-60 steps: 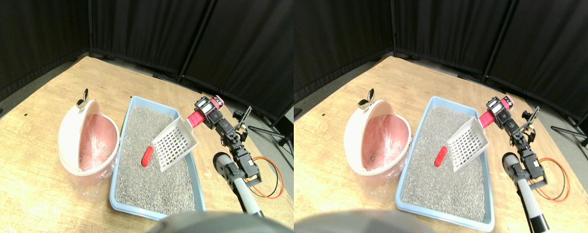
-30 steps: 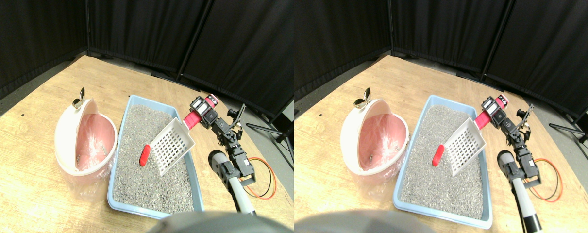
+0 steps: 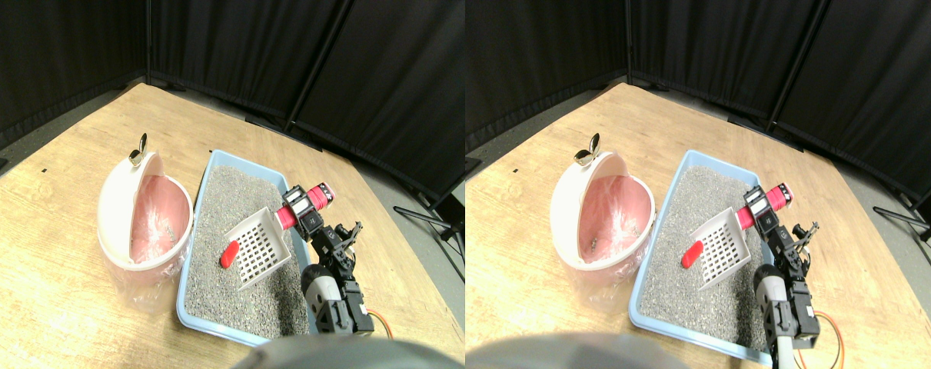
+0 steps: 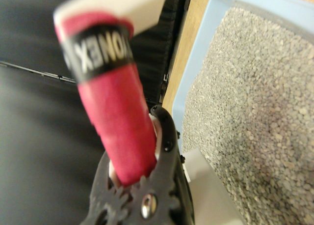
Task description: Scoop (unimanual)
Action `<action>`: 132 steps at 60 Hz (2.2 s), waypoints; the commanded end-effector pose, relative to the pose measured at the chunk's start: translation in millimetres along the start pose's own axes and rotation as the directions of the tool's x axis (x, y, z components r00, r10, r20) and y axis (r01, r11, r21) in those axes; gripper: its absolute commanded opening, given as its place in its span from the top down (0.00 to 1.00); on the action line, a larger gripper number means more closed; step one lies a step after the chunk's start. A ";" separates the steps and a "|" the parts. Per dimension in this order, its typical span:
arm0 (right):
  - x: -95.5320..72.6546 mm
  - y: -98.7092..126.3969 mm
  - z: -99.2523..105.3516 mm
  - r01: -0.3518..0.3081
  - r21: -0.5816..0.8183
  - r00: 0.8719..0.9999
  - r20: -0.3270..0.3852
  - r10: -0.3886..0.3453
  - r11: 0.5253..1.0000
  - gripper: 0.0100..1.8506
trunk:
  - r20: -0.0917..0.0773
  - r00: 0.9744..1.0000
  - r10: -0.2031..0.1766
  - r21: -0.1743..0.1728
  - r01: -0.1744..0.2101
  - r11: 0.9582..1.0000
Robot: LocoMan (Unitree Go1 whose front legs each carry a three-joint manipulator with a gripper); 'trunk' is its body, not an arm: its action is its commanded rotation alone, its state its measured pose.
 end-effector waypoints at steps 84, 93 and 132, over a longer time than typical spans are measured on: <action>0.3 -69.8 -4.9 0.050 0.799 0.962 0.123 -0.244 0.599 0.98 | 0.010 1.000 -0.003 -0.009 0.003 1.000; 0.7 -75.2 1.0 -0.002 0.876 0.947 0.156 -0.280 0.481 0.98 | 0.014 1.000 -0.005 -0.006 0.005 1.000; 4.2 -81.2 14.7 -0.066 0.992 0.943 0.097 -0.319 0.106 0.98 | 0.021 1.000 -0.012 0.004 0.012 1.000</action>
